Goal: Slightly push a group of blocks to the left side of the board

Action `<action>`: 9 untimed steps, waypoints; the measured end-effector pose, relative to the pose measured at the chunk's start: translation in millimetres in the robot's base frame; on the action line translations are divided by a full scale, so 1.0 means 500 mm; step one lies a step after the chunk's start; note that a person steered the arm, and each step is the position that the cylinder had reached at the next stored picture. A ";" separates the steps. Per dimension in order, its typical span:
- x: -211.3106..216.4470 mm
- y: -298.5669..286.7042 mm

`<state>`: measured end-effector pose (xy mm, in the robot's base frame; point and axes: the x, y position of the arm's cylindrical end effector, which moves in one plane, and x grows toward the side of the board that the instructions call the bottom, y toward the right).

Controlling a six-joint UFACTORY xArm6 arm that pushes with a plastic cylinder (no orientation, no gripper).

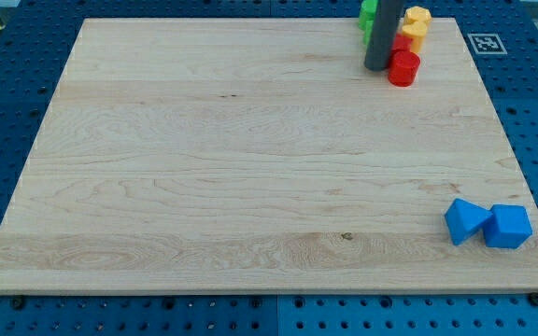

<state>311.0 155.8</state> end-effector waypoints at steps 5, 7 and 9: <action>-0.111 0.256; -0.239 0.176; -0.239 0.121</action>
<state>191.3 216.3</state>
